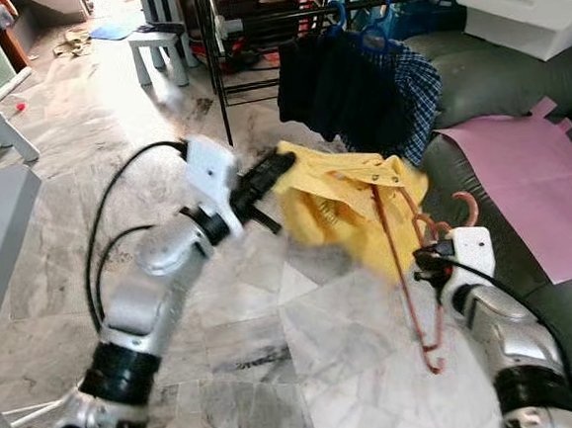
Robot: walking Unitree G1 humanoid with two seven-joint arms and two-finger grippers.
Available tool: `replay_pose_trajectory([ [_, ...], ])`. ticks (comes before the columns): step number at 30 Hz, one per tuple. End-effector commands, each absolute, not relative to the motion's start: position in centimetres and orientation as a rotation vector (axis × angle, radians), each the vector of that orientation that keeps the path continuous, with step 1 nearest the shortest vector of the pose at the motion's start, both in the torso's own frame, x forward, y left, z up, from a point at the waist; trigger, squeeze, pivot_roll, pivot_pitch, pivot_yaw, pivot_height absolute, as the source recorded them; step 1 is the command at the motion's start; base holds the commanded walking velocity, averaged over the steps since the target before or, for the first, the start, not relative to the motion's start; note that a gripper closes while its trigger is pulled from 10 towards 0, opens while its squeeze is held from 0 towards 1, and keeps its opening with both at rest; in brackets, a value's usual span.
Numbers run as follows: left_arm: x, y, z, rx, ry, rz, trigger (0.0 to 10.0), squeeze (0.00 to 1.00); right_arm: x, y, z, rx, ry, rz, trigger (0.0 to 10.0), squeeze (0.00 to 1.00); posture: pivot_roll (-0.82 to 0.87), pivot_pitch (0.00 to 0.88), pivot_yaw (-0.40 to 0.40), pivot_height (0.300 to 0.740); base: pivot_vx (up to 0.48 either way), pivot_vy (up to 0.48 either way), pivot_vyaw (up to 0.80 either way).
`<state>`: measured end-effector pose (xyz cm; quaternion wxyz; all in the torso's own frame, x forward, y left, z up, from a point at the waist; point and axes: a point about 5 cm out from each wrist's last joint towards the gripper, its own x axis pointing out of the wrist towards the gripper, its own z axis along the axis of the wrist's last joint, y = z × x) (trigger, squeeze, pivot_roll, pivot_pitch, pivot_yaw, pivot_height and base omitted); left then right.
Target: Hang hanger
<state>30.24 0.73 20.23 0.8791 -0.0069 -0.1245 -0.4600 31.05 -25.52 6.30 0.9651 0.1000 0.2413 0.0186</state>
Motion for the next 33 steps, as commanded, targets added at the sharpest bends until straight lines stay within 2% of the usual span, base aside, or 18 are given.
replay_pose_trajectory([
  [1,28.8,0.0,22.5,-0.002,-0.400,-1.035,10.0,0.00,30.8,-26.5,5.7,0.267,0.516,-0.059,10.0,0.00,-0.05,0.062,-0.004,0.740,0.000,0.000,0.00],
  [6,27.3,-1.2,21.2,0.048,-0.371,-1.151,10.0,0.00,32.2,-26.8,6.7,0.446,0.457,-0.184,10.0,0.00,-0.04,0.057,0.000,0.740,0.000,0.000,0.00],
  [9,27.7,-0.6,19.5,0.131,-0.322,-1.123,10.0,0.00,32.9,-25.8,7.4,0.474,0.447,-0.095,10.0,0.00,-0.04,0.056,0.002,0.740,0.000,0.000,0.00],
  [10,28.2,0.0,18.5,0.164,-0.284,-1.085,10.0,0.00,33.2,-24.5,7.8,0.479,0.454,0.013,10.0,0.00,-0.04,0.057,0.001,0.740,0.000,0.000,0.00],
  [14,29.2,1.1,17.1,0.206,-0.219,-1.022,10.0,0.00,32.6,-22.3,7.5,0.444,0.490,0.189,10.0,0.00,-0.04,0.057,0.000,0.740,0.000,0.000,0.00],
  [18,29.2,1.4,16.0,0.222,-0.164,-1.021,10.0,0.00,32.4,-22.2,7.2,0.492,0.487,0.173,10.0,0.00,-0.04,0.058,0.004,0.740,0.000,0.000,0.00],
  [20,29.8,1.8,14.2,0.281,-0.062,-0.954,10.0,0.00,32.1,-21.2,7.3,0.554,0.507,0.236,10.0,0.00,-0.05,0.059,0.009,0.740,0.000,0.000,0.00],
  [22,29.9,1.9,13.6,0.306,-0.043,-0.939,10.0,0.00,31.8,-20.4,7.4,0.551,0.513,0.288,10.0,0.00,-0.05,0.059,0.009,0.740,0.000,0.000,0.00],
  [23,30.3,2.5,12.0,0.320,0.020,-0.880,10.0,0.00,30.7,-18.6,7.5,0.523,0.554,0.421,10.0,0.00,-0.05,0.059,0.009,0.740,0.000,0.000,0.00],
  [26,30.7,3.2,10.9,0.356,0.052,-0.816,10.0,0.00,29.5,-17.8,6.9,0.418,0.593,0.513,10.0,0.00,-0.06,0.059,0.008,0.740,0.000,0.000,0.00],
  [30,31.3,4.2,11.6,0.290,0.009,-0.740,10.0,0.00,27.1,-18.9,4.4,0.153,0.710,0.578,10.0,0.00,-0.05,0.061,0.001,0.740,0.000,0.000,0.00],
  [33,31.7,4.2,12.4,0.308,-0.033,-0.725,10.0,0.00,26.2,-19.6,3.5,0.059,0.767,0.611,10.0,0.00,-0.05,0.058,-0.004,0.740,0.000,0.000,0.00],
])
